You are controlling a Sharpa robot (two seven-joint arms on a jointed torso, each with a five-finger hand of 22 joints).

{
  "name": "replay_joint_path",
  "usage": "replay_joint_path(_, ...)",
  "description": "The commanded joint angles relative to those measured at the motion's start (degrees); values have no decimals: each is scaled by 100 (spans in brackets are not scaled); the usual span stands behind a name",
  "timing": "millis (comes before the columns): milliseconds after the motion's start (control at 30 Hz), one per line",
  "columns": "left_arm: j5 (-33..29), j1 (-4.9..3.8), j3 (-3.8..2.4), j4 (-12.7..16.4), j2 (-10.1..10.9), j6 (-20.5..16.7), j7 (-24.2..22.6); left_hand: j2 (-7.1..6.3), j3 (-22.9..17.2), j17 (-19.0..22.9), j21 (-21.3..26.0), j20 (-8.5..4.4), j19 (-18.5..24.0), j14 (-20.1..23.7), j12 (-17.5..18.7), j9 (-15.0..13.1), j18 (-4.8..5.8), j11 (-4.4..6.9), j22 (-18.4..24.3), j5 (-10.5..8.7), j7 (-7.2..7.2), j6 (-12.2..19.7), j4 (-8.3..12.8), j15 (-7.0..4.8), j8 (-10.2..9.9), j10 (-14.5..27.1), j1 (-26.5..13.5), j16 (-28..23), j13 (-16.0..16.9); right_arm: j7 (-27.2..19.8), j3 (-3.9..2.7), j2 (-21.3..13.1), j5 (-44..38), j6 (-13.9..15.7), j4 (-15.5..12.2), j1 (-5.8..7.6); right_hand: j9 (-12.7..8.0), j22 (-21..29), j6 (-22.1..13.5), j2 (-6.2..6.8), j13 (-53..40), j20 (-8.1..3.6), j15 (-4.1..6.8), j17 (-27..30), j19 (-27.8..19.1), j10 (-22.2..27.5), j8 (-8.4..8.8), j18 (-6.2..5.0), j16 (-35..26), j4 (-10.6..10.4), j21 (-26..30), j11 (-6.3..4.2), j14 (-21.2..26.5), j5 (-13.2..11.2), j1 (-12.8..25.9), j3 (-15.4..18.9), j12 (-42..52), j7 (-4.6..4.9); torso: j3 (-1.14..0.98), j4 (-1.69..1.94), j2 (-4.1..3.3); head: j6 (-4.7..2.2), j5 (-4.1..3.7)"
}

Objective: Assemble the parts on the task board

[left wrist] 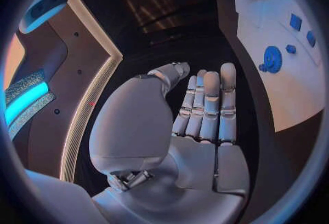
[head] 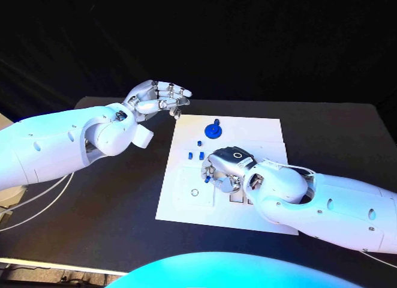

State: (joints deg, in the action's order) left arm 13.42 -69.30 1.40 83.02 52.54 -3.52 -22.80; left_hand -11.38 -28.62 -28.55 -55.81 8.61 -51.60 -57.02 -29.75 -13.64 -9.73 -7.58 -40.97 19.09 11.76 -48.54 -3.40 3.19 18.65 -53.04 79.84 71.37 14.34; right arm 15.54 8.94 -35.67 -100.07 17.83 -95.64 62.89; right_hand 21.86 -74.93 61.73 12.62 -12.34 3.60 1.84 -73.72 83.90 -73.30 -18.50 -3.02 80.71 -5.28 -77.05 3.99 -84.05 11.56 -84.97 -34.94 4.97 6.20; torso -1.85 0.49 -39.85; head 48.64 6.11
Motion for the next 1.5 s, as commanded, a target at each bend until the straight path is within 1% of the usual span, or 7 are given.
replay_joint_path(33,-41,-1,-4,21,0,66,-13,39,9,5,38,28,-29,21,-21,5,-86,-5,5,21,2,46,18,29,16,25,8,-30,5,51,13,24,-119,-299,3,-16,10,-1183,39,5,-5,-31,23,13,340,-218,-24,72,-20,17,40,-174,-310,16,72,-5,27,13,4,-1,-3,4,-3)
replay_joint_path(433,-41,-1,-4,26,11,65,-2,39,9,5,38,28,-29,21,-21,5,-86,-5,5,21,2,46,18,29,16,25,8,-30,5,36,45,51,-140,-431,-28,-17,-2,-1171,-134,63,58,-1,-46,21,316,-43,113,61,-10,-9,124,-98,-307,-15,332,64,-121,71,2,-2,1,17,-11)
replay_joint_path(667,-41,-1,-4,27,19,67,5,47,8,8,45,29,-34,21,-33,6,-87,-4,11,22,2,50,22,29,25,31,14,-35,7,51,51,24,-136,-202,-25,-17,-79,-999,-612,312,357,148,-211,223,147,870,468,-47,-99,-80,848,114,-241,-132,581,127,-141,81,4,-2,1,-1,-20)
replay_joint_path(1033,-41,-1,-4,18,24,91,31,48,8,9,47,30,-35,21,-38,6,-87,-4,14,22,3,52,23,29,28,34,15,-37,7,47,52,-96,-167,200,-126,-19,-92,-914,-758,331,479,229,-259,374,79,1201,595,-97,-170,-46,1158,180,-179,-135,543,260,-104,58,-5,-1,3,-24,-34)
replay_joint_path(1133,-41,-1,-4,9,24,90,35,59,4,10,49,30,-37,21,-42,7,-88,-4,15,24,3,52,22,29,32,35,18,-39,7,41,50,-190,-185,323,-201,-19,-91,-907,-771,328,503,243,-270,378,79,1264,617,-102,-164,-19,1177,191,-176,-131,500,308,-77,-14,-6,-4,4,-35,-36)
replay_joint_path(1367,-41,-1,-3,-7,28,100,44,59,4,10,49,30,-37,21,-42,7,-88,-4,15,24,3,52,22,29,32,35,18,-39,7,9,-21,-567,-63,627,-483,9,-87,-914,-757,337,503,246,-266,355,94,1224,624,-98,-143,-23,1140,181,-188,-126,504,357,-12,-2,-3,-4,3,-84,-71)
replay_joint_path(1500,-41,-1,-2,-5,43,101,44,59,4,10,49,30,-37,21,-42,7,-88,-4,15,24,3,52,22,29,32,35,18,-39,7,41,-81,-908,580,480,-692,164,-87,-908,-762,361,502,237,-244,289,114,1161,652,-103,-90,-59,1147,155,-219,-153,545,438,86,18,2,-5,5,-117,-122)
